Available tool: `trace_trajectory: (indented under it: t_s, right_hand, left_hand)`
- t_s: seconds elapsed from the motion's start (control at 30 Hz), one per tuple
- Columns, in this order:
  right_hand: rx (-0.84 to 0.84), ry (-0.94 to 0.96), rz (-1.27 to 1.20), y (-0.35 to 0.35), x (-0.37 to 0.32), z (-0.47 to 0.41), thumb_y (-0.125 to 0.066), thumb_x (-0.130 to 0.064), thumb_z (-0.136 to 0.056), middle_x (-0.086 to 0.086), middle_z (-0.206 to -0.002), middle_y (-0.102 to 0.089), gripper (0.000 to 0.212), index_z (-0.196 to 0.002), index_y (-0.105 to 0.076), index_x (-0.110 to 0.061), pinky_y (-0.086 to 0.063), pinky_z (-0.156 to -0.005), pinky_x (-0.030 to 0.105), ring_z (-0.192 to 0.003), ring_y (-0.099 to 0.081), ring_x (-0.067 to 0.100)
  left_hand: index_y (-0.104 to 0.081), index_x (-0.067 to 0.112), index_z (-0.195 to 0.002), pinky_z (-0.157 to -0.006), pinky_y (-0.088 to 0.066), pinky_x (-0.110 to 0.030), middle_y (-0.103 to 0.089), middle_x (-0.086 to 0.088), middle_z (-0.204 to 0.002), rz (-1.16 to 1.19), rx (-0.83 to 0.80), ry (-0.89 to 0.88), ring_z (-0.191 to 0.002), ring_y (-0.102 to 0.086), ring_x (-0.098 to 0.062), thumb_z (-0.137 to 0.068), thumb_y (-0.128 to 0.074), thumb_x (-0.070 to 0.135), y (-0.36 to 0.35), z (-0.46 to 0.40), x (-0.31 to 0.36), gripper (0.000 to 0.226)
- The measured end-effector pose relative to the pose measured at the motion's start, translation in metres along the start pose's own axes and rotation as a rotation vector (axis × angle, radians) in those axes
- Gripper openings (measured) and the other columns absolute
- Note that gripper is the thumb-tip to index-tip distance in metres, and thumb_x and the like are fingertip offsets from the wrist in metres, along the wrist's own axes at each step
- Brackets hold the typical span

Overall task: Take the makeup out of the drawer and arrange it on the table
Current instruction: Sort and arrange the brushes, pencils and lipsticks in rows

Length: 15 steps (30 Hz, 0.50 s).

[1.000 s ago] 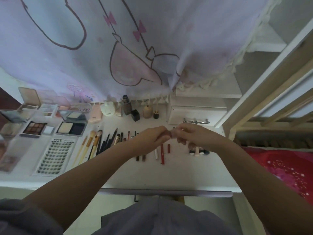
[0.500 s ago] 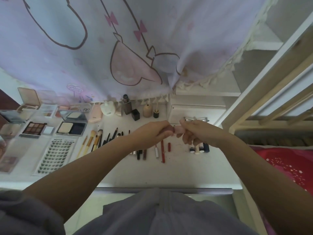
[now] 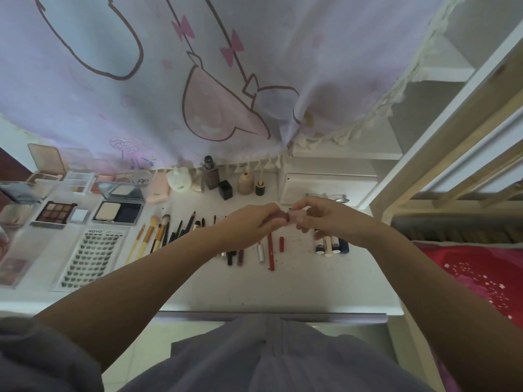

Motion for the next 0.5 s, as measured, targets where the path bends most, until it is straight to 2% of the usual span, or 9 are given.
trace_trajectory:
  t_s: [0.1, 0.13, 0.2, 0.27, 0.33, 0.37, 0.43, 0.5]
  right_hand:
    - [-0.058, -0.076, -0.087, -0.001, 0.000, 0.001, -0.057, -0.057, -0.083, -0.007, -0.087, -0.072, 0.040, -0.110, -0.060, -0.027, -0.051, -0.066, 0.020, -0.080, -0.068, 0.008]
    - [-0.074, -0.108, -0.096, -0.002, 0.001, 0.002, -0.049, -0.061, -0.084, -0.004, -0.082, -0.072, 0.047, -0.109, -0.061, -0.023, -0.050, -0.063, 0.020, -0.073, -0.068, 0.009]
    - [-0.082, -0.100, -0.069, -0.005, 0.003, 0.002, -0.037, -0.059, -0.092, -0.006, -0.068, -0.067, 0.051, -0.107, -0.064, -0.017, -0.045, -0.055, 0.017, -0.059, -0.060, 0.005]
    - [-0.057, -0.030, -0.035, -0.004, 0.004, 0.003, -0.041, -0.048, -0.096, -0.011, -0.068, -0.063, 0.037, -0.107, -0.064, -0.021, -0.046, -0.059, 0.016, -0.063, -0.058, 0.001]
    - [-0.046, 0.016, -0.043, -0.001, 0.002, 0.004, -0.051, -0.037, -0.095, -0.012, -0.083, -0.068, 0.018, -0.107, -0.061, -0.027, -0.049, -0.068, 0.018, -0.079, -0.064, 0.003]
    - [-0.048, 0.029, -0.044, 0.001, 0.000, 0.005, -0.053, -0.033, -0.095, -0.010, -0.092, -0.069, 0.016, -0.108, -0.059, -0.028, -0.050, -0.072, 0.020, -0.087, -0.065, 0.004]
    - [-0.056, 0.044, 0.020, 0.005, -0.004, 0.006, -0.053, -0.029, -0.095, -0.006, -0.100, -0.069, 0.017, -0.111, -0.057, -0.027, -0.050, -0.074, 0.022, -0.093, -0.064, 0.005]
    - [-0.067, 0.055, 0.114, 0.009, -0.005, 0.007, -0.052, -0.027, -0.096, -0.010, -0.098, -0.069, 0.018, -0.113, -0.056, -0.025, -0.049, -0.076, 0.021, -0.091, -0.064, 0.002]
  left_hand:
    - [-0.049, 0.027, -0.105, -0.060, -0.041, -0.022, -0.052, 0.015, -0.077, 0.007, -0.007, 0.005, -0.067, -0.051, -0.001, -0.097, -0.038, 0.042, -0.002, 0.000, 0.001, 0.020]
    - [-0.050, 0.025, -0.107, -0.062, -0.043, -0.025, -0.054, 0.013, -0.079, 0.005, -0.012, 0.008, -0.069, -0.052, -0.004, -0.097, -0.038, 0.042, -0.003, 0.000, 0.002, 0.024]
    - [-0.051, 0.022, -0.108, -0.065, -0.045, -0.027, -0.055, 0.009, -0.081, 0.006, -0.019, 0.012, -0.071, -0.053, -0.007, -0.097, -0.039, 0.041, -0.004, 0.000, 0.004, 0.026]
    - [-0.052, 0.023, -0.106, -0.063, -0.041, -0.022, -0.053, 0.013, -0.078, 0.042, -0.020, 0.021, -0.069, -0.051, -0.003, -0.097, -0.039, 0.040, -0.003, -0.001, 0.007, 0.023]
    - [-0.053, 0.027, -0.101, -0.062, -0.037, -0.018, -0.051, 0.017, -0.076, 0.129, -0.031, 0.061, -0.068, -0.049, 0.003, -0.098, -0.039, 0.039, 0.000, -0.003, 0.010, 0.019]
    - [-0.053, 0.027, -0.096, -0.061, -0.035, -0.017, -0.050, 0.017, -0.073, 0.201, -0.053, 0.094, -0.064, -0.048, 0.004, -0.098, -0.038, 0.040, 0.002, -0.003, 0.010, 0.019]
    - [-0.055, 0.024, -0.089, -0.055, -0.033, -0.017, -0.046, 0.012, -0.065, 0.441, -0.182, 0.182, -0.052, -0.041, 0.000, -0.098, -0.037, 0.043, 0.006, -0.003, 0.011, 0.028]
    - [-0.055, 0.020, -0.085, -0.051, -0.031, -0.018, -0.042, 0.007, -0.061, 0.711, -0.385, 0.275, -0.050, -0.035, -0.006, -0.097, -0.035, 0.047, 0.007, -0.002, 0.009, 0.036]
Point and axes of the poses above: each hand's wrist, its own z-axis away from the middle knuckle, its own y-axis out of the back of the hand, x = y × z, the point moved 2 cm from there along -z, towards the middle knuckle
